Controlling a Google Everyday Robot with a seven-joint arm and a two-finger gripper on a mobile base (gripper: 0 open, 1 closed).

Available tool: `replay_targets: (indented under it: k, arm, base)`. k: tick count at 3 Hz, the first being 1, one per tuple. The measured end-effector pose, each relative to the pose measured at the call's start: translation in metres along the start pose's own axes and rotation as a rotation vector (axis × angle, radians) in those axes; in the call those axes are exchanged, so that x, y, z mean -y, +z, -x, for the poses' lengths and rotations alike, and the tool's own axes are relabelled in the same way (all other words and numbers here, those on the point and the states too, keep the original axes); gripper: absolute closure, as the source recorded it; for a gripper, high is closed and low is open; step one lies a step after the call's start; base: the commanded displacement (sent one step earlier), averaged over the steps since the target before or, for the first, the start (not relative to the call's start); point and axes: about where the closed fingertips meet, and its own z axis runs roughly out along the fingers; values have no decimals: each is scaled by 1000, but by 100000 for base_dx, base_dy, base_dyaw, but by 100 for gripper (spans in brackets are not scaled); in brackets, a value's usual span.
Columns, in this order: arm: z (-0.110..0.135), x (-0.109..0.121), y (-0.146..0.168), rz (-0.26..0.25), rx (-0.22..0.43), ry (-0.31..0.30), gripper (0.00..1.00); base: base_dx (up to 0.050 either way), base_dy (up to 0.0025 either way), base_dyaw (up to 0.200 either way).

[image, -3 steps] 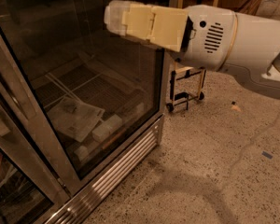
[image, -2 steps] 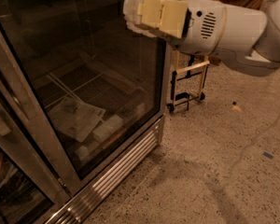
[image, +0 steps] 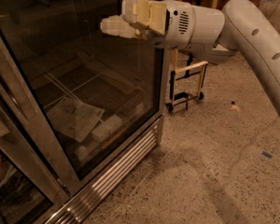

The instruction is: Pick orange can from top drawer and place on counter

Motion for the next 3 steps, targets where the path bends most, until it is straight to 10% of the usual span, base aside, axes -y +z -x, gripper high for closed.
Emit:
replay_targets:
  k: [1, 3]
  arm:
    - [0, 0, 0, 0, 0, 0, 0]
    - [34, -32, 68, -158, 1, 196, 0]
  base:
    - [0, 0, 0]
    - [0, 0, 0]
